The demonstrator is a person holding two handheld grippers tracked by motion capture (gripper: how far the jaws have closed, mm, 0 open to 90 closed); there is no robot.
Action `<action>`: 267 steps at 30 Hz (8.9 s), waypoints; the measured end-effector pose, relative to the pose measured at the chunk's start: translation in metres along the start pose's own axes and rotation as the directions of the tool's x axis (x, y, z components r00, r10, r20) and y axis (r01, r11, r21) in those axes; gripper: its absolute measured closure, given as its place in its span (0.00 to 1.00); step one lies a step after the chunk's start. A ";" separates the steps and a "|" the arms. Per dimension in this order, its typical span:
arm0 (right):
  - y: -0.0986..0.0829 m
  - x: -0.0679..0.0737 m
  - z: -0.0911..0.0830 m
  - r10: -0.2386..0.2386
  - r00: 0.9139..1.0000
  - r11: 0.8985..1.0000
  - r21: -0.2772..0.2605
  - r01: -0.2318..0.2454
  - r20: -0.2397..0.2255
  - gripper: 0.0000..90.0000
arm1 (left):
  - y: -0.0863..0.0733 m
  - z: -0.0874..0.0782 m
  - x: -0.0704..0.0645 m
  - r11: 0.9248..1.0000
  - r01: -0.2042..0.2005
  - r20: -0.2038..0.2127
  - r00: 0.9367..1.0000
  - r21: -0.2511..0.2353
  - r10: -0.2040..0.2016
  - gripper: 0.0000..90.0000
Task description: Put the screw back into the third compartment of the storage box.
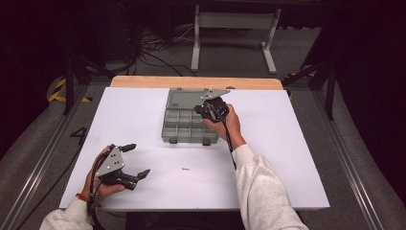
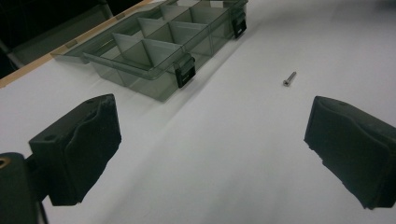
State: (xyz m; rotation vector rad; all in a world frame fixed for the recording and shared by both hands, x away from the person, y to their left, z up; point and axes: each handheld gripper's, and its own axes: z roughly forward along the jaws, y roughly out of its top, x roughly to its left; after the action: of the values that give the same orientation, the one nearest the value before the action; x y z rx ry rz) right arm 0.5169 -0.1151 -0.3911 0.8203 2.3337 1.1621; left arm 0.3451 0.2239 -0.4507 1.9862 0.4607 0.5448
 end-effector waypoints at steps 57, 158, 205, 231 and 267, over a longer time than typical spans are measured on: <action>-0.031 0.002 -0.009 0.022 0.999 1.000 -0.020 -0.023 -0.037 0.89 | 0.000 0.002 -0.002 1.000 -0.008 0.009 1.000 0.019 0.008 0.05; -0.086 0.116 -0.021 -0.197 0.896 0.967 0.074 0.245 -0.398 0.80 | 0.000 0.003 -0.002 0.999 -0.018 -0.001 1.000 0.037 0.018 0.05; -0.078 0.086 -0.062 -0.183 0.935 0.983 -0.038 0.180 -0.303 0.98 | 0.000 0.003 -0.002 0.999 -0.015 0.002 1.000 0.038 0.015 0.05; -0.058 0.065 -0.078 -0.161 0.961 0.985 -0.101 0.141 -0.226 0.98 | 0.001 0.003 -0.003 0.999 -0.013 -0.002 1.000 0.036 0.013 0.05; -0.019 0.020 -0.040 -0.078 0.991 0.995 -0.063 0.071 -0.112 0.98 | 0.000 0.002 -0.002 1.000 -0.006 0.005 1.000 0.029 0.006 0.05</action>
State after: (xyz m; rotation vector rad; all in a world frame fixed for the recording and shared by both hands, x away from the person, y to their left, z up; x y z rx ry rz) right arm 0.4726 -0.1340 -0.3855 0.6562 2.3871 1.2702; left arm 0.3450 0.2214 -0.4520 2.0173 0.4617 0.5396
